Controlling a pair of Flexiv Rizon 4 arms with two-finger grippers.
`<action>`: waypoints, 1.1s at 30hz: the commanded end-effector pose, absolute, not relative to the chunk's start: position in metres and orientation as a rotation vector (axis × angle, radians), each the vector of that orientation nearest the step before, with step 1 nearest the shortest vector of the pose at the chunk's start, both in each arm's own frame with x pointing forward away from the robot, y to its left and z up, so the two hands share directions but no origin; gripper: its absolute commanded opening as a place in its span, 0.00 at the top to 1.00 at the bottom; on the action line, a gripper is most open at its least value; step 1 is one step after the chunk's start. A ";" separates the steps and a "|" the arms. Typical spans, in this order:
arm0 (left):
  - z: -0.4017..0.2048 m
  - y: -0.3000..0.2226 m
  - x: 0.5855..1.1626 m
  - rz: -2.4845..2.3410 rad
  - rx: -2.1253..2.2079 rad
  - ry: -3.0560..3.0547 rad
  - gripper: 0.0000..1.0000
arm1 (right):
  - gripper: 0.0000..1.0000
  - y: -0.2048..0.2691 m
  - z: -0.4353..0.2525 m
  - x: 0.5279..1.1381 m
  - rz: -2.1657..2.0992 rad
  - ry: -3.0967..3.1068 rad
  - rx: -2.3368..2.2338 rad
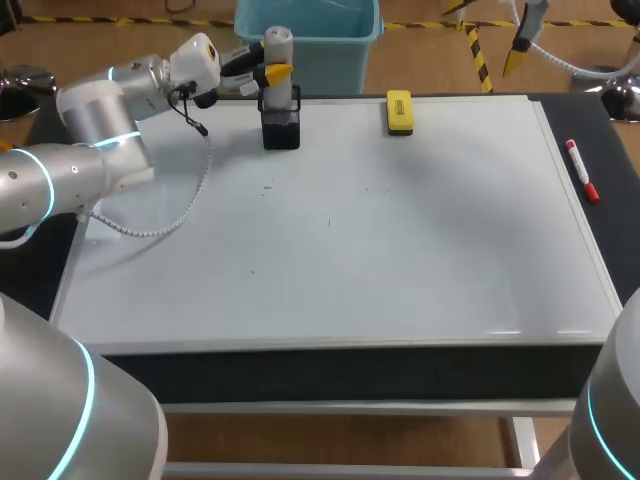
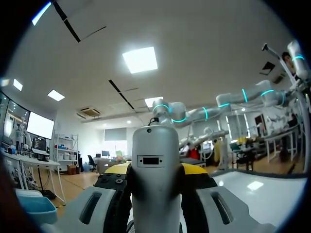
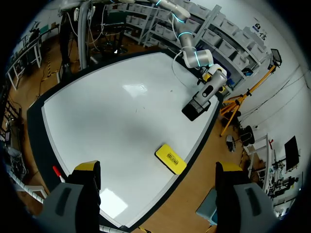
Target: Pick up the inspection probe, press it on each red-marked spot on the whiteboard one by one, put down the probe, pick up the eraser, and wipe off all the red marks.
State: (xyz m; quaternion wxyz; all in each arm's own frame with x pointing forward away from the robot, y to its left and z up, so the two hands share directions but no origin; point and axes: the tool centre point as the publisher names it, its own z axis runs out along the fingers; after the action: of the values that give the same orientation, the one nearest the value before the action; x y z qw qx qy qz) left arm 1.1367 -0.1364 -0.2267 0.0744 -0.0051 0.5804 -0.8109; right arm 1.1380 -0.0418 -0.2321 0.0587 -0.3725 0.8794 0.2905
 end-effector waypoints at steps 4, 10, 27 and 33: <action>-0.234 -0.139 1.147 -2.449 0.004 1.750 1.00 | 0.00 -0.042 -0.231 1.138 0.873 2.667 -1.132; -0.242 -0.140 1.148 -2.447 0.002 1.766 1.00 | 0.00 -0.042 -0.231 1.138 0.873 2.667 -1.132; -0.260 -0.142 1.153 -2.456 -0.030 1.798 1.00 | 0.00 -0.042 -0.231 1.138 0.873 2.667 -1.132; -0.262 -0.149 1.153 -2.443 -0.019 1.846 1.00 | 0.00 -0.042 -0.231 1.138 0.873 2.667 -1.132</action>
State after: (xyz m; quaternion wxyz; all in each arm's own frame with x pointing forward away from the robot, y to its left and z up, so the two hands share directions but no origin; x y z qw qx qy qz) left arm 1.1475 -0.1458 -0.2642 0.0442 -0.0102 0.5980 -0.8002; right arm 1.1380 -0.0418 -0.2321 0.0587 -0.3725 0.8794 0.2905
